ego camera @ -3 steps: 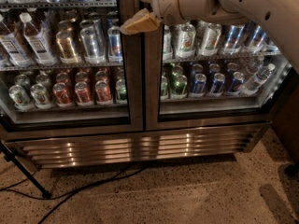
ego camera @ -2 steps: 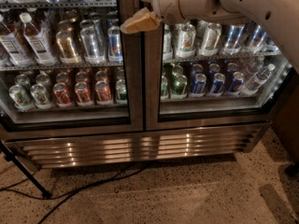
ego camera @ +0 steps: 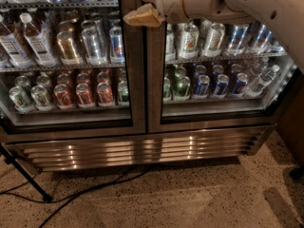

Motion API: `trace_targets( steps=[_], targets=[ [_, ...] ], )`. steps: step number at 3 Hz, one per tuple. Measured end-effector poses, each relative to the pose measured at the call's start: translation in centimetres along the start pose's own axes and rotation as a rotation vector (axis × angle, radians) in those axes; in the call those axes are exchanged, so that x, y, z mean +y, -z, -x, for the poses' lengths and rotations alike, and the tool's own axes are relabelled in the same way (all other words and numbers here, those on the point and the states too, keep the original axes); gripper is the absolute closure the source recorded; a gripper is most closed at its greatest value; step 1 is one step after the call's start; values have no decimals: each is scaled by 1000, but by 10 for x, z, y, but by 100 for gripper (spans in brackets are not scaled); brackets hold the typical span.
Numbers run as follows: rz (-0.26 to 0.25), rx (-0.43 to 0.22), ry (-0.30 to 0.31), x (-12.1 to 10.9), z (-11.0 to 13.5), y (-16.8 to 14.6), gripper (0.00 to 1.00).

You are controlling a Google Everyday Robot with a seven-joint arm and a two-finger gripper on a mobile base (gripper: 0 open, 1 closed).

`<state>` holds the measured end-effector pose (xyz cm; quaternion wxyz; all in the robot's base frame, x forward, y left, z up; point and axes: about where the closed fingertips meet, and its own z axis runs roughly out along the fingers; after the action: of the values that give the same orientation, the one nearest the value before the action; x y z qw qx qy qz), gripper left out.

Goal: Open left fridge door

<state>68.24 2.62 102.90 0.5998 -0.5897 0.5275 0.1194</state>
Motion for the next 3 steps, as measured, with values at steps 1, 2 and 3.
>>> trace_targets(
  steps=[1, 2, 3],
  targets=[
    [-2, -6, 3, -2, 1, 0, 71],
    [-4, -12, 6, -4, 2, 0, 94],
    [-5, -15, 8, -5, 3, 1, 100]
  ],
)
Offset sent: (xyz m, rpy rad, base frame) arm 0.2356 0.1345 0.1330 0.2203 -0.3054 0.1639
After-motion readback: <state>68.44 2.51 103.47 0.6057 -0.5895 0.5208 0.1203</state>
